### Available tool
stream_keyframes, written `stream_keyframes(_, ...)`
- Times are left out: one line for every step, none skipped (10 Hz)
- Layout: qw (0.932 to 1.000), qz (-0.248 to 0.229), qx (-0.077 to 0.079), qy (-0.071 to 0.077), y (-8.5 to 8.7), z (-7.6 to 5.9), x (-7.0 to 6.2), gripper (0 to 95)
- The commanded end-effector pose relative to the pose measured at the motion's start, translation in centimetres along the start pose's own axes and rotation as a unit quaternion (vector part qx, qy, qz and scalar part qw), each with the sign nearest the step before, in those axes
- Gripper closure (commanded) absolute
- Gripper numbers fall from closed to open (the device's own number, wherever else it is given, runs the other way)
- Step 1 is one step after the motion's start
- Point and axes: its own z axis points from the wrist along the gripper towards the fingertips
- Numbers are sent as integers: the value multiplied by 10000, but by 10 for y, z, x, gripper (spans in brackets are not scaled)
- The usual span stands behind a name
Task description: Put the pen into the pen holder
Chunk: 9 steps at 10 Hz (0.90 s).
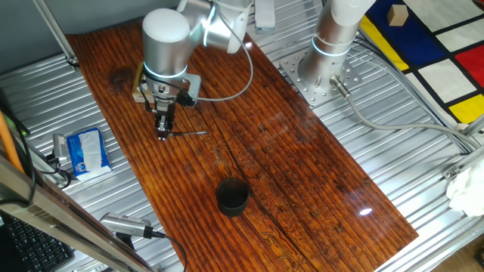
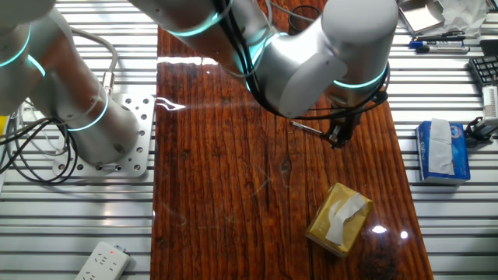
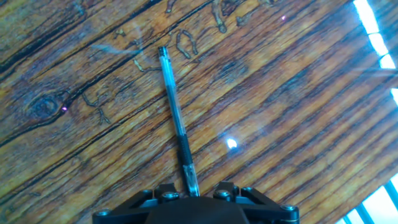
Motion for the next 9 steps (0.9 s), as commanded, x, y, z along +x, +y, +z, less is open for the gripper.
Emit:
stream_keyframes(10000, -3, 43, -28, 0, 0, 0, 760)
stream_keyframes(10000, 12, 75, -49, 0, 0, -1, 760)
stream_keyframes(9998, 68, 148, -133, 0, 0, -1, 760)
stream_keyframes(9996, 77, 185, -181, 0, 0, -1, 760)
stream_keyframes(9995, 55, 218, -204, 0, 0, -1, 760)
stream_keyframes(9995, 11, 225, -220, -2, 1, -2, 760)
stream_keyframes(9994, -14, 228, -242, -4, 2, -4, 760)
stream_keyframes(9993, -53, 252, -276, -5, 3, -5, 760)
stream_keyframes(9992, -71, 264, -287, -6, 4, -6, 760)
